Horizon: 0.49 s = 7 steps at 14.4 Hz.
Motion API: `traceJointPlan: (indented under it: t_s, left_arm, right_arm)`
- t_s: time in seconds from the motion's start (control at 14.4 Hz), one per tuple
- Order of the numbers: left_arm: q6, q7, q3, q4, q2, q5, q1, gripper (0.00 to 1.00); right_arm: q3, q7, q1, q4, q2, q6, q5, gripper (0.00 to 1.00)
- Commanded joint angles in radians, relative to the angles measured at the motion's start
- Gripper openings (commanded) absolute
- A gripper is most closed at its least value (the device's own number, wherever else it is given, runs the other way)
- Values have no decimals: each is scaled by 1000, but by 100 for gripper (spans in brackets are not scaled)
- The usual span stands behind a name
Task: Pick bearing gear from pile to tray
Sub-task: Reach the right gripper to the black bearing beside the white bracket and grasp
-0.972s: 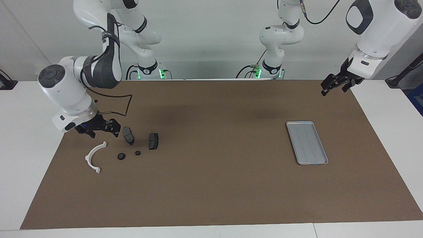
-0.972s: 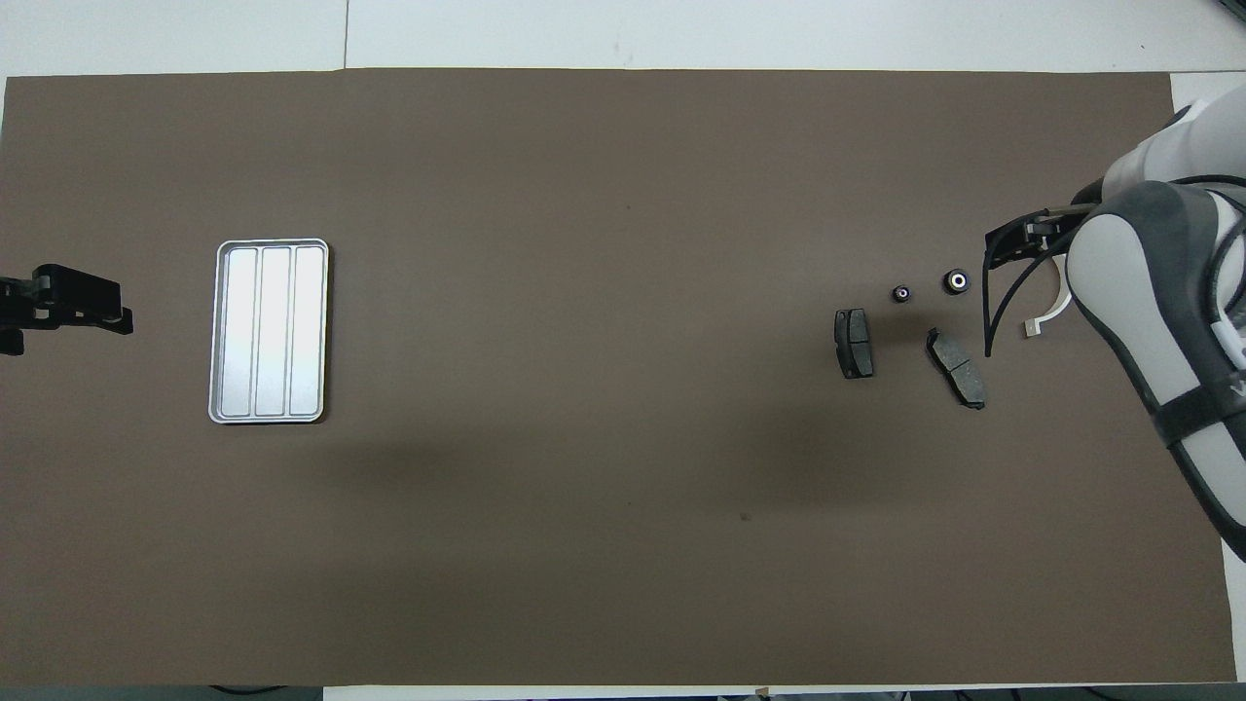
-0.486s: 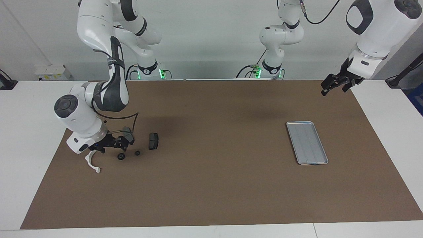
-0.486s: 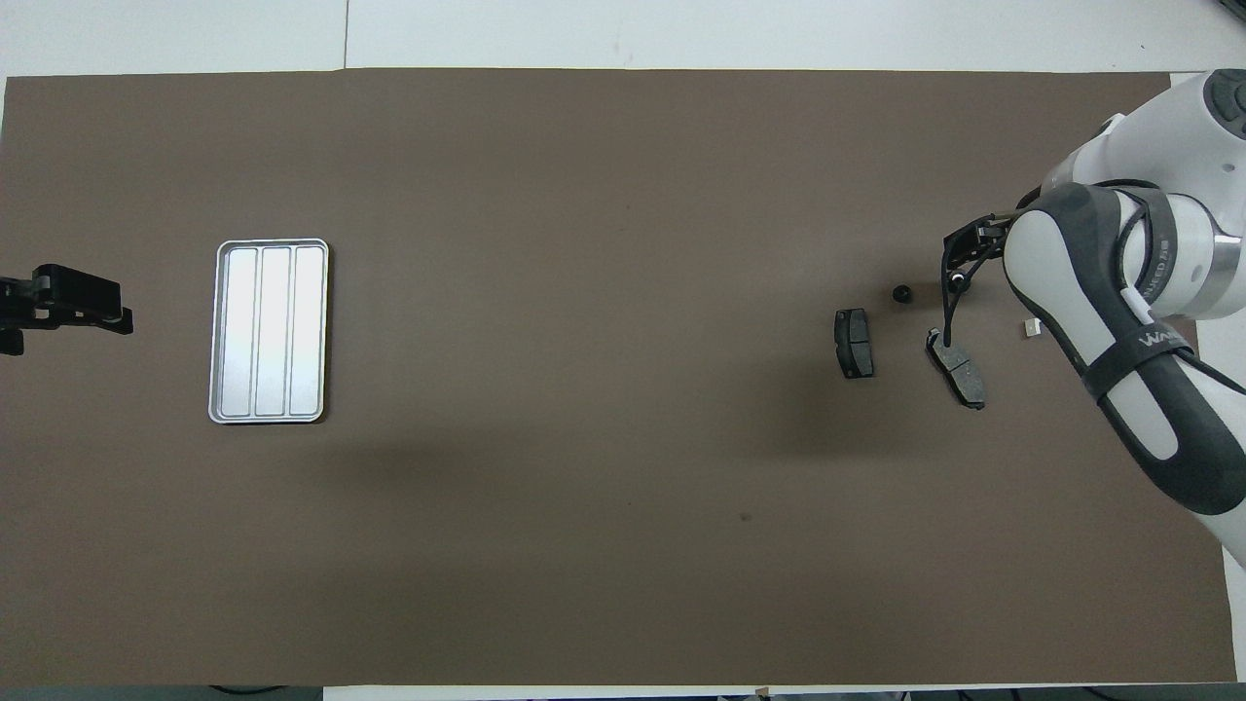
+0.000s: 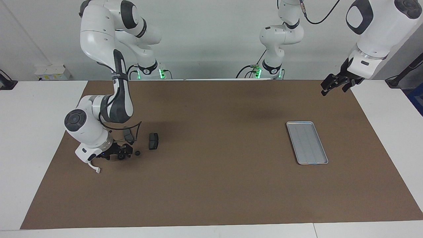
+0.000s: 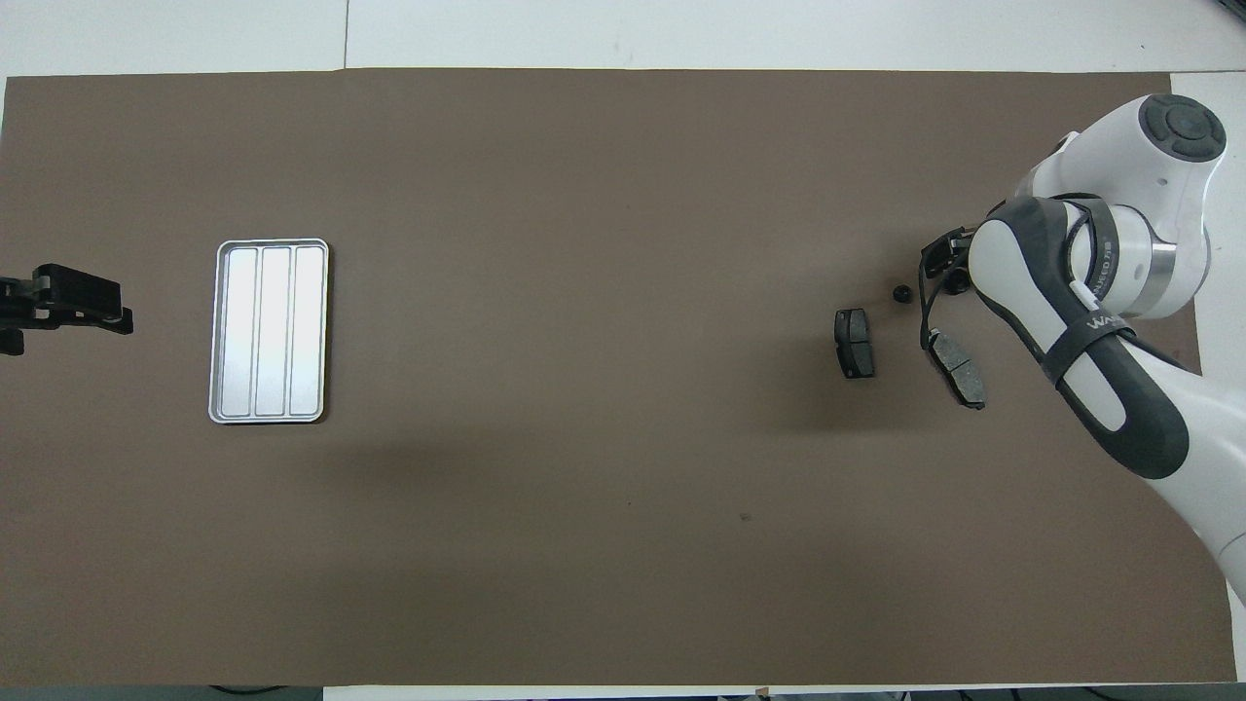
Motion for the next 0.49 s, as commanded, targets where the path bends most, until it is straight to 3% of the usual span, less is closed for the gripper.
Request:
traceJointPlan:
  t_s: [0.0, 0.42]
  left_arm:
    - [-12, 0, 13, -4, -9, 19, -17, 100]
    - [-12, 0, 13, -4, -9, 19, -17, 100]
  right_arm:
    - [0, -40, 0, 6, 9, -10, 12, 93]
    - [-1, -65, 0, -33, 1, -6, 12, 83]
